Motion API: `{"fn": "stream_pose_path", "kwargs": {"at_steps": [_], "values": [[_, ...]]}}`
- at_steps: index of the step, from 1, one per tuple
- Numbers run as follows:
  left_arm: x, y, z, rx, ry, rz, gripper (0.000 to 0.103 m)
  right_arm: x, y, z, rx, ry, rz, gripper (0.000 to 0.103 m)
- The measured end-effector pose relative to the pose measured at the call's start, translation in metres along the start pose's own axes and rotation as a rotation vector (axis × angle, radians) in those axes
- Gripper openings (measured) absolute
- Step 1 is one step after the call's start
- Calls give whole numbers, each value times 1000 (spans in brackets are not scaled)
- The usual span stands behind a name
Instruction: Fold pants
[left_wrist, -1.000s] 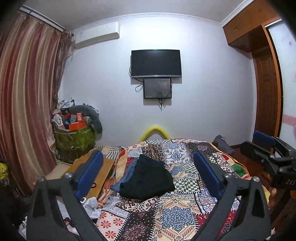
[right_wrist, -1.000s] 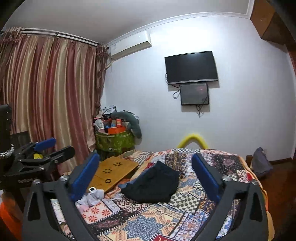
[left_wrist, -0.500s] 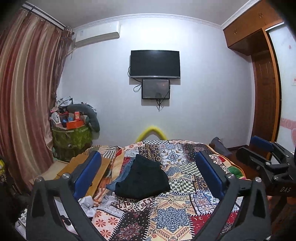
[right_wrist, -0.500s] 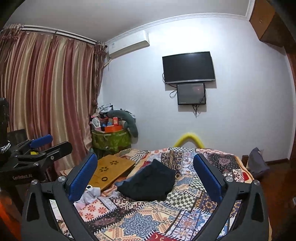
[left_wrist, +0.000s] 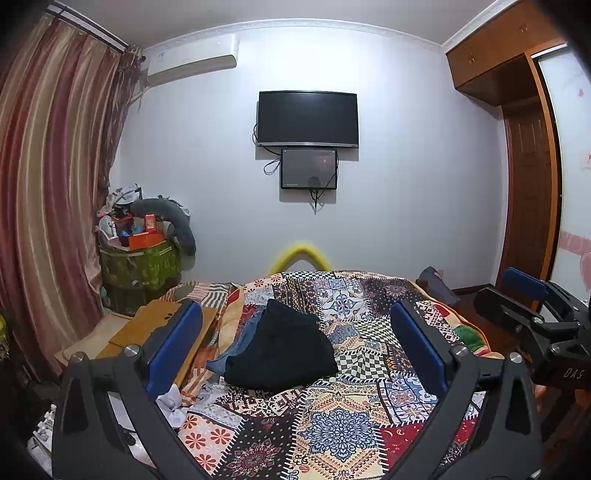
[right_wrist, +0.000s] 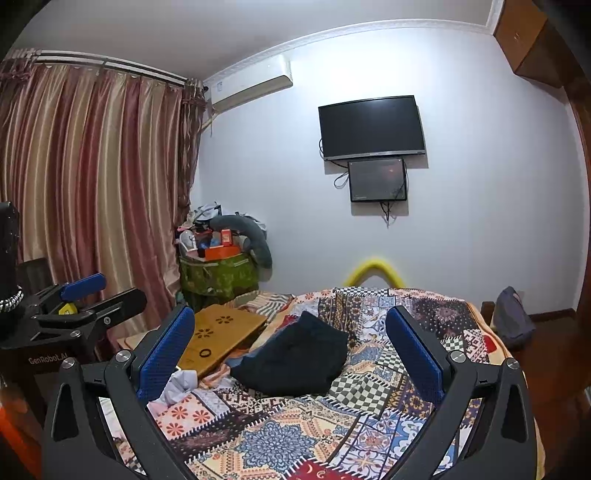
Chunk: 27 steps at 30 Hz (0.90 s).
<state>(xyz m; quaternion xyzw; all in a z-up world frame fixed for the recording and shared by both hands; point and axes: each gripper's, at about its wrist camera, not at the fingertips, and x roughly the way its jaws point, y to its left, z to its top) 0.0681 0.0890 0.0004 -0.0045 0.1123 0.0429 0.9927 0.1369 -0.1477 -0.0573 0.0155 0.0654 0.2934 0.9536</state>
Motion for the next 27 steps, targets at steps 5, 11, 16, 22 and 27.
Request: {"fn": "stream_pose_path", "kwargs": {"at_steps": [5, 11, 16, 22, 27], "values": [[2, 3, 0, -7, 6, -11, 103, -2, 1, 3, 5, 1, -5, 103], [3, 5, 1, -10, 10, -18, 103, -3, -2, 3, 15, 1, -7, 103], [3, 4, 1, -9, 10, -18, 103, -4, -3, 4, 17, 1, -6, 103], [3, 5, 1, -12, 13, -25, 103, -5, -3, 4, 19, 2, -7, 103], [3, 3, 1, -9, 12, -31, 103, -6, -3, 4, 24, -1, -7, 103]]}}
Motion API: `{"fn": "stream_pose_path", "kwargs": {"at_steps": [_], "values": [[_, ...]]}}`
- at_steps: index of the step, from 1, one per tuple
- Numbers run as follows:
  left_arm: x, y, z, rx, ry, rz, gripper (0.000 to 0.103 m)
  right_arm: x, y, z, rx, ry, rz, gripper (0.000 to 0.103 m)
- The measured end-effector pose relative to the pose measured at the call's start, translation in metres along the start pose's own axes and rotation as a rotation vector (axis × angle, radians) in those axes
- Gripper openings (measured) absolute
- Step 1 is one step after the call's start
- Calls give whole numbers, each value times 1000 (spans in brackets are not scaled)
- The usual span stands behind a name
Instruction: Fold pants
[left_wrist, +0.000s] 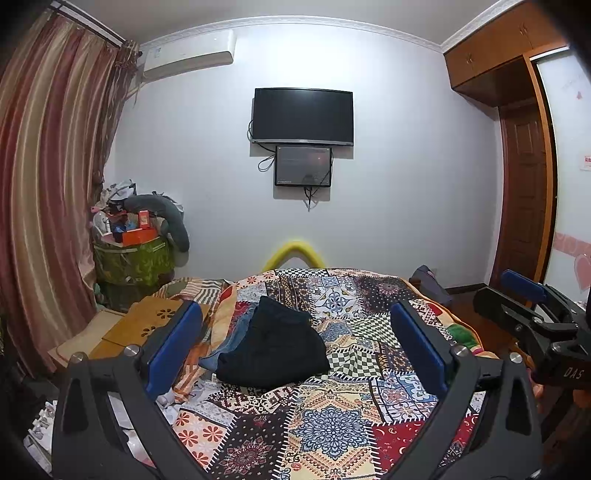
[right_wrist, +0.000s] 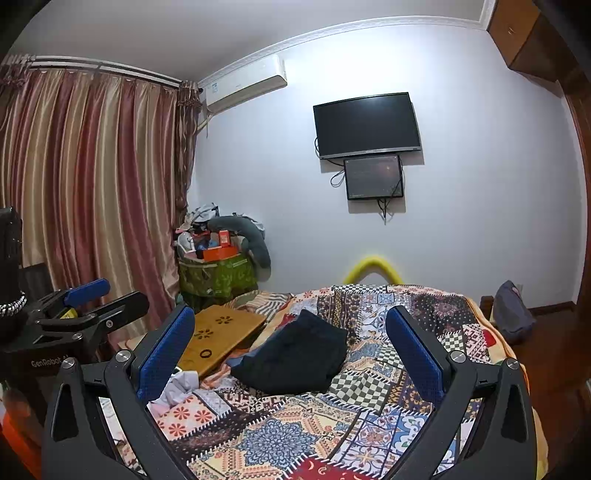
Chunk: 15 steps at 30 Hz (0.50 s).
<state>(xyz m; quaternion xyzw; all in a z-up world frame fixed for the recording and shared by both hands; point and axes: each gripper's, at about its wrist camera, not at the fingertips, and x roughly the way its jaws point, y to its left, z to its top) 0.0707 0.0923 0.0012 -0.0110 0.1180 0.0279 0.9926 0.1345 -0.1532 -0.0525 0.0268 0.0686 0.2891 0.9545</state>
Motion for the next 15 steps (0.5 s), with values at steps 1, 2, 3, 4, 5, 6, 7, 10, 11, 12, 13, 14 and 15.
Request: {"fn": "stream_pose_path", "kwargs": {"at_steps": [1, 2, 3, 4, 5, 6, 7, 10, 11, 12, 13, 14, 15], "values": [[0, 0, 0, 0, 0, -1, 103, 0, 0, -1, 0, -1, -1, 103], [0, -1, 0, 1, 1, -3, 103, 0, 0, -1, -1, -2, -3, 103], [0, -2, 0, 2, 1, -3, 103, -1, 0, -2, -2, -2, -3, 103], [0, -2, -1, 3, 1, -4, 103, -1, 0, -1, -3, -2, -4, 103], [0, -2, -1, 3, 0, -4, 103, -1, 0, -1, -3, -2, -5, 103], [-1, -2, -1, 3, -1, -5, 103, -1, 0, -1, -2, -3, -5, 103], [-1, -1, -2, 2, 0, -6, 103, -1, -1, -1, -1, -2, -4, 103], [-1, -1, -2, -1, 1, -21, 103, -2, -1, -2, -1, -1, -7, 103], [-2, 0, -2, -2, 0, -23, 103, -2, -1, -2, -1, -1, -7, 103], [-2, 0, -2, -3, -2, -23, 103, -2, -1, -2, -1, -1, -7, 103], [-3, 0, -2, -3, -2, -26, 103, -3, -1, -2, -1, 0, -8, 103], [-3, -1, -2, -1, 0, -30, 103, -3, -1, -2, 0, -1, -8, 103], [-3, -1, -2, 0, 2, -33, 103, -3, -1, -2, 1, -1, -9, 103]]}}
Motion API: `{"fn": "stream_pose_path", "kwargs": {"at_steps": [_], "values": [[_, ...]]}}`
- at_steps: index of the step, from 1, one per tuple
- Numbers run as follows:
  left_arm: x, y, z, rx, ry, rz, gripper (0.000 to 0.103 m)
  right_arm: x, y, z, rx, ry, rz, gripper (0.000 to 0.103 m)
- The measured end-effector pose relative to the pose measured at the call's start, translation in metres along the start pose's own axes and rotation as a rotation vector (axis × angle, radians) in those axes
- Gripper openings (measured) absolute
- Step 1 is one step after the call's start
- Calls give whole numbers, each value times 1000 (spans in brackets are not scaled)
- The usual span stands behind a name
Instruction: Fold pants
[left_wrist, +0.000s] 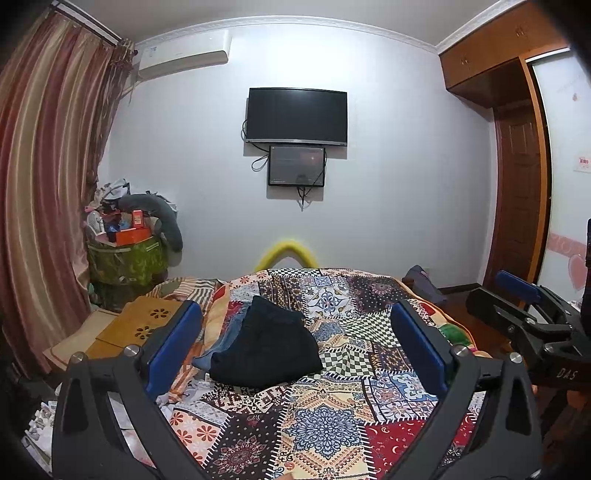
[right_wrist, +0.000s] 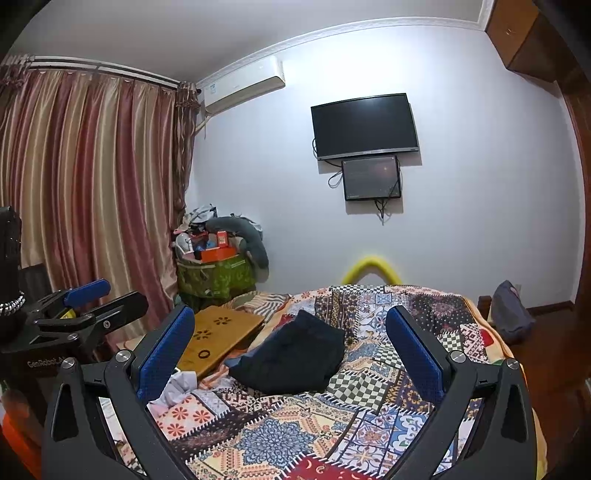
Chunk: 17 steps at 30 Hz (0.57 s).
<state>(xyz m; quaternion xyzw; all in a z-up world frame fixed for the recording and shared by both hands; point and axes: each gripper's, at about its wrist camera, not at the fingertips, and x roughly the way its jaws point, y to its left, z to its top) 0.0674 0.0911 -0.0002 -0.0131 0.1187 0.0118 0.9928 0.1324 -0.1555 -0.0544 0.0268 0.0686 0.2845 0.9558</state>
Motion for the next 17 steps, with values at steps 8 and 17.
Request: {"fn": "stream_pose_path", "kwargs": {"at_steps": [8, 17], "values": [[-1, -4, -1, 13, -4, -2, 103, 0, 2, 0, 1, -1, -6, 103], [-4, -4, -2, 14, -4, 1, 103, 3, 6, -1, -3, 7, -9, 103]]}}
